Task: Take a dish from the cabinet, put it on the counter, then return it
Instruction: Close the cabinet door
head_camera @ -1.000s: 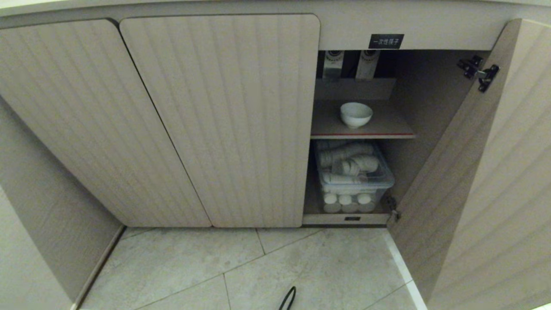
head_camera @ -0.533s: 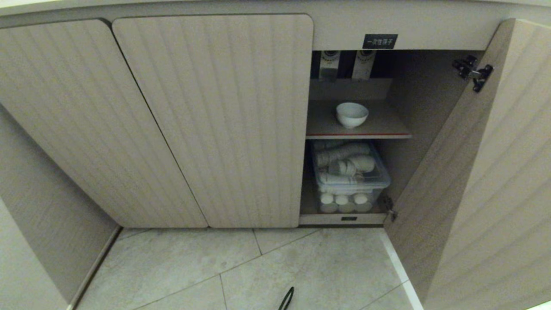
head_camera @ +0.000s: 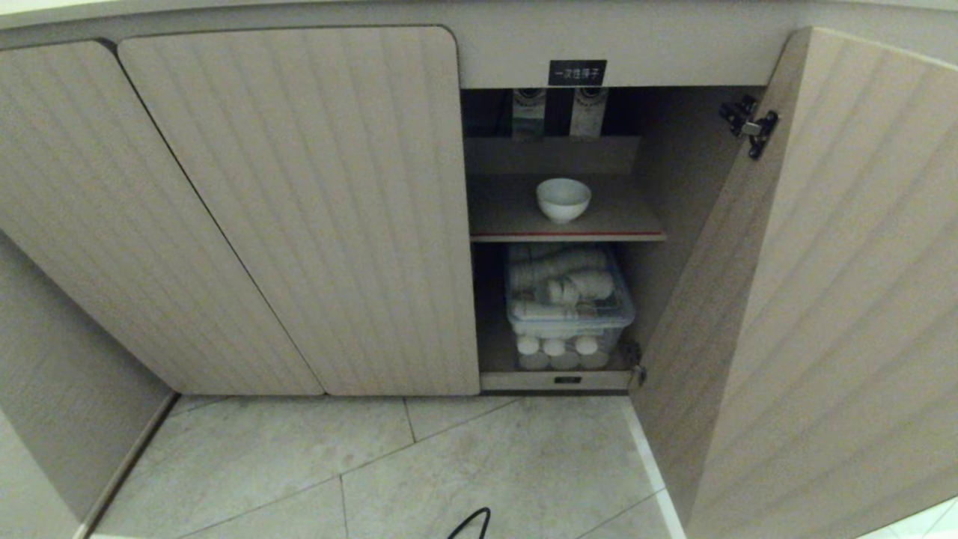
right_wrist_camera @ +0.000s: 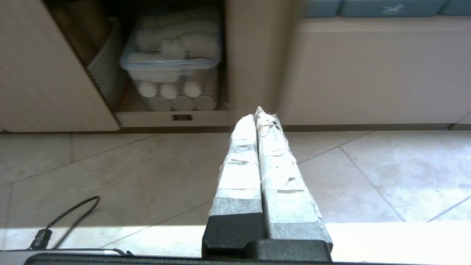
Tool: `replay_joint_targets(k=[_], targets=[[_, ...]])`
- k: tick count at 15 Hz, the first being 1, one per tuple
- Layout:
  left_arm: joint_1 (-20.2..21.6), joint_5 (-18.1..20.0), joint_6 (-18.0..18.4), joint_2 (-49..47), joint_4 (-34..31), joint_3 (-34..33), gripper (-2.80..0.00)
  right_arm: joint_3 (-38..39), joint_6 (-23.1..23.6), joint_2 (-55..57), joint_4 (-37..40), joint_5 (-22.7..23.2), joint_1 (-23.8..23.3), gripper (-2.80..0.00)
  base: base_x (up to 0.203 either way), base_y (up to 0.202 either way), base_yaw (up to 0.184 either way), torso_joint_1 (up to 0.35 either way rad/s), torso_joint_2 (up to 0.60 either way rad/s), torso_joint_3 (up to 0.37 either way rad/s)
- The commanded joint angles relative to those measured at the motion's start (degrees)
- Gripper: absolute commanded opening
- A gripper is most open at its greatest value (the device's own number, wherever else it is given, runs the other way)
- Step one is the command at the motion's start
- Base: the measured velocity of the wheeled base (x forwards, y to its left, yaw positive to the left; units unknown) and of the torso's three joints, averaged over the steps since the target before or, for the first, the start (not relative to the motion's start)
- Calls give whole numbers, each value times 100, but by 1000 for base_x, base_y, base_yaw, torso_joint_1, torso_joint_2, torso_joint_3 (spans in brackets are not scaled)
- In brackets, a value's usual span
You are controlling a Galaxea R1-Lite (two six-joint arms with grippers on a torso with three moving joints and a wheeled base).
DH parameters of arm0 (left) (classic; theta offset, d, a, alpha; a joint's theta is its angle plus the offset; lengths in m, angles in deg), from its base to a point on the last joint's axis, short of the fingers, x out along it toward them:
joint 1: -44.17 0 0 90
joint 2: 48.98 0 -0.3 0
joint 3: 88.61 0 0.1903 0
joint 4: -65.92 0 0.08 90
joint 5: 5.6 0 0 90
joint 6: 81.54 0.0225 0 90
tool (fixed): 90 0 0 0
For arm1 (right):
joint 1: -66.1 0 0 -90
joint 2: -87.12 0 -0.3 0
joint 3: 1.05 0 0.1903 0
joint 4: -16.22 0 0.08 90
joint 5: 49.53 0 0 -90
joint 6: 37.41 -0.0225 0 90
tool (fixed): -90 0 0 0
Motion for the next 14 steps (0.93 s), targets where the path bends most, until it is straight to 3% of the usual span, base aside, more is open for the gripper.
replay_joint_targets(k=[1, 4, 14], targets=[[1, 0, -3, 2, -2, -6, -280, 0, 2, 7, -2, -4, -2, -280, 0, -192, 0, 3, 3, -2], [1, 0, -3, 2, -2, 1, -280, 0, 11, 7, -2, -4, 4, -280, 0, -132, 5, 4, 1, -1], [1, 0, -3, 2, -1, -3, -280, 0, 11, 7, -2, -4, 4, -280, 0, 0, 0, 0, 0, 0]])
